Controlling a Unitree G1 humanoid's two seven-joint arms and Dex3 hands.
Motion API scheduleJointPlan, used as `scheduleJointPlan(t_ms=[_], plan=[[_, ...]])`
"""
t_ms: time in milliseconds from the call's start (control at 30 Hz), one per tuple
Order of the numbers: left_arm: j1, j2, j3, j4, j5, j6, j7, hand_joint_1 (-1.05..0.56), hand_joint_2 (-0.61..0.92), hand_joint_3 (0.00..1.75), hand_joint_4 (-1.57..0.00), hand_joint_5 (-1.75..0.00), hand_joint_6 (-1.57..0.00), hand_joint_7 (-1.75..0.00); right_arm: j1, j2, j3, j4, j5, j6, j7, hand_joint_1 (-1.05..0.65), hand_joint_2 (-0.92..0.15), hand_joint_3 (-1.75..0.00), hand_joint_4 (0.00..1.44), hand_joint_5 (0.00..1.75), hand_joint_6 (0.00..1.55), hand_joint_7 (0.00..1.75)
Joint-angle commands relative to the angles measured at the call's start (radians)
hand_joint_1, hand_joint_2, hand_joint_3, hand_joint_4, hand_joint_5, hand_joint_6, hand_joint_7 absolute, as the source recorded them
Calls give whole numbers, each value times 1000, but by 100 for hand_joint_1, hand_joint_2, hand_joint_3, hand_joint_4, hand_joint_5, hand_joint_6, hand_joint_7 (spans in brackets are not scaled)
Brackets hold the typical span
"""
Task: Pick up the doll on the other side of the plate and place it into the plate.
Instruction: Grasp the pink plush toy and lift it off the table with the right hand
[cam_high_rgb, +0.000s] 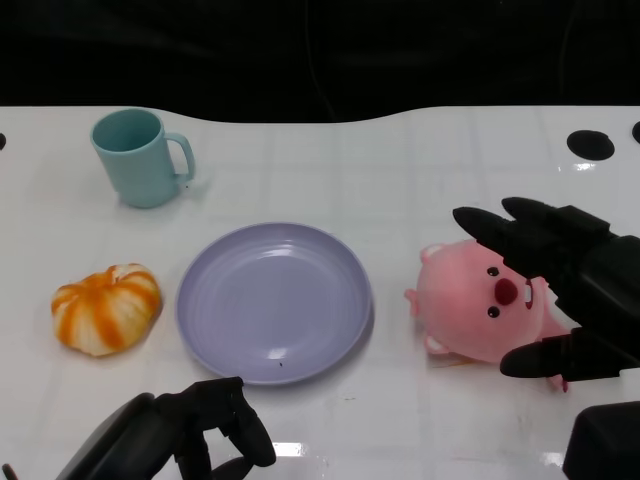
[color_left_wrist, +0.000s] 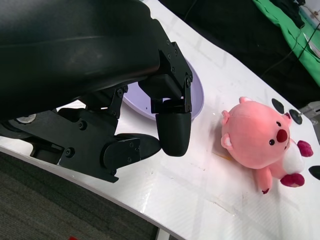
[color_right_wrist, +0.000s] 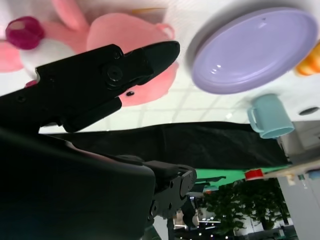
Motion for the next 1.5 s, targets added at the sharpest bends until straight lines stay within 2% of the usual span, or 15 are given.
scheduleJointPlan(t_ms=[33, 300, 433, 733, 1133, 1500], plan=[[-9, 12, 0, 14, 1, -11, -4, -26, 86, 59, -66, -175, -63, -127, 14, -28, 3, -40, -54, 37, 12, -75, -78, 0, 0, 0, 1, 3], [-19, 10, -6, 23, 7, -11, -1, -26, 86, 59, -66, -175, -63, -126, -15, -34, 28, -91, -106, 145, 122, -80, -80, -1, 0, 0, 0, 0], [-20, 9, -5, 27, 4, -18, 1, -25, 86, 59, -66, -175, -64, -126, -59, -37, 52, -72, -137, 177, 153, -82, -81, -1, 0, 0, 1, 0], [-19, 9, -6, 27, 8, -20, 1, -25, 86, 59, -64, -174, -63, -126, -141, -31, 102, 50, -176, 179, 119, -85, -82, -1, 0, 0, 4, 2], [-10, 5, -6, 12, 12, -12, -1, -25, 85, 59, -63, -174, -63, -127, -259, 1, 178, 271, -180, 186, 62, -79, -80, 0, 0, 0, 6, 2], [-3, 0, -8, 0, 21, -6, 2, -26, 85, 58, -64, -172, -64, -127, -374, 64, 271, 508, -183, 199, 13, -80, -83, -1, 1, 1, 8, 2]])
